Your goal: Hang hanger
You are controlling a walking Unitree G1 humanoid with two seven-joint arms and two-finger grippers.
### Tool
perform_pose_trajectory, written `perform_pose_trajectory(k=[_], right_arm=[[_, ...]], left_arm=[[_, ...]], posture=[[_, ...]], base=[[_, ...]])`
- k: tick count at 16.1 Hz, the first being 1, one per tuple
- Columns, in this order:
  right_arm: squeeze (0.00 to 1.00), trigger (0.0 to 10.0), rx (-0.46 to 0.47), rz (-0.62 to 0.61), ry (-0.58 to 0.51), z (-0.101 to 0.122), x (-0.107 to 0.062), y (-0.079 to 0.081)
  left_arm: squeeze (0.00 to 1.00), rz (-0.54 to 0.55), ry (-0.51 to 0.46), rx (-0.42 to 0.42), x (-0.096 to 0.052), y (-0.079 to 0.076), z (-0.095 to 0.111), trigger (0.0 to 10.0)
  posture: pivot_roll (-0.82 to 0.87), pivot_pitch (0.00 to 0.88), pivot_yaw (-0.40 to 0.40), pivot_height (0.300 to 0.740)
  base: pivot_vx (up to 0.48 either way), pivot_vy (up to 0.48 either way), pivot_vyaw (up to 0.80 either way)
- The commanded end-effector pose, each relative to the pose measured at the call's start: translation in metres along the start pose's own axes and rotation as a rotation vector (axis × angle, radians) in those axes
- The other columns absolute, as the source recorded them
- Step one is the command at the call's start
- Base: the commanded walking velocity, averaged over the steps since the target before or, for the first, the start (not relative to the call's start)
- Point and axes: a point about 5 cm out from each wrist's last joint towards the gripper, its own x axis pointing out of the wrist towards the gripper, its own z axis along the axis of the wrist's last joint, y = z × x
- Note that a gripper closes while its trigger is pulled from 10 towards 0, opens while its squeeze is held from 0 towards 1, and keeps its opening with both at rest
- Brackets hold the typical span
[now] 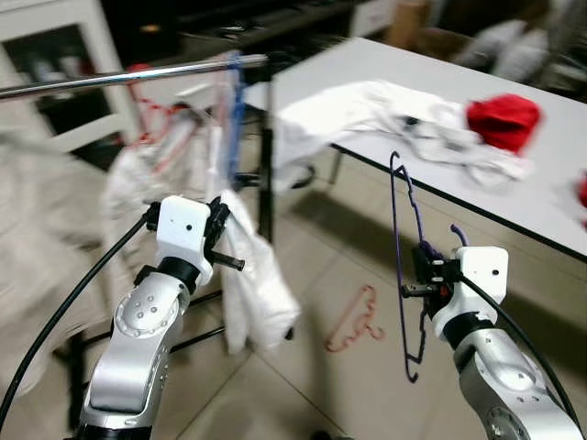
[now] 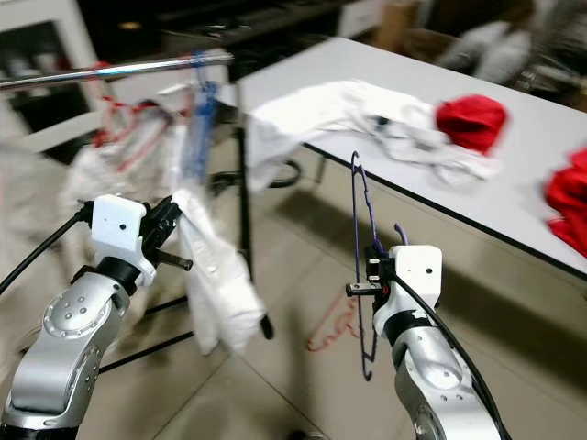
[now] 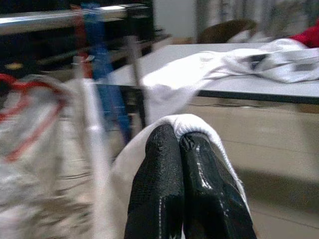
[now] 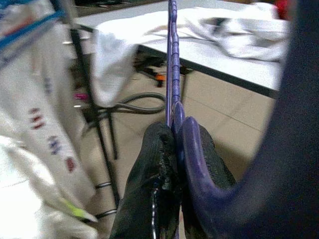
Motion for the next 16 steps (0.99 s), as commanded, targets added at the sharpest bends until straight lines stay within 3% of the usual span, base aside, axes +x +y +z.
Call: perform_pose_trajectory(k=[1, 7, 10, 13, 14, 16], right_arm=[[0.00, 10.0, -0.016, -0.028, -0.034, 0.004, 0.002, -0.006], [0.00, 10.0, -0.044, -0.007, -0.053, 0.005, 0.007, -0.004], [0.00, 10.0, -0.013, -0.008, 0.008, -0.005, 0.006, -0.004], [0.00, 10.0, -0.008, -0.023, 0.022, -0.007, 0.006, -0.004], [0.00, 10.0, -0.011, -0.020, 0.011, -0.005, 0.008, -0.003], [0.00, 10.0, -0.012, -0.012, 0.001, -0.003, 0.009, 0.000]], left_arm=[[0.00, -0.007, -0.022, -0.008, 0.001, -0.003, 0.005, 10.0], [0.00, -0.008, -0.024, -0.020, 0.000, -0.007, 0.004, 10.0], [0.00, -0.018, -0.022, -0.010, 0.002, -0.008, 0.004, 10.0], [0.00, -0.019, -0.017, 0.000, 0.006, -0.007, 0.004, 10.0], [0.00, -0.032, -0.030, 0.057, 0.008, -0.008, 0.006, 10.0], [0.00, -0.032, -0.025, 0.048, 0.009, -0.009, 0.005, 10.0]], posture=[[0.03, 0.001, -0.034, 0.740], [0.02, 0.000, -0.054, 0.740], [0.01, 0.000, -0.049, 0.740], [0.01, 0.000, -0.041, 0.740], [0.01, 0.000, -0.038, 0.740], [0.01, 0.000, -0.037, 0.740]], base=[[0.000, 0.000, -0.80], [0.000, 0.000, -0.80], [0.000, 0.000, -0.80], [0.000, 0.414, -0.80], [0.000, 0.000, -0.80], [0.000, -0.480, -0.80]])
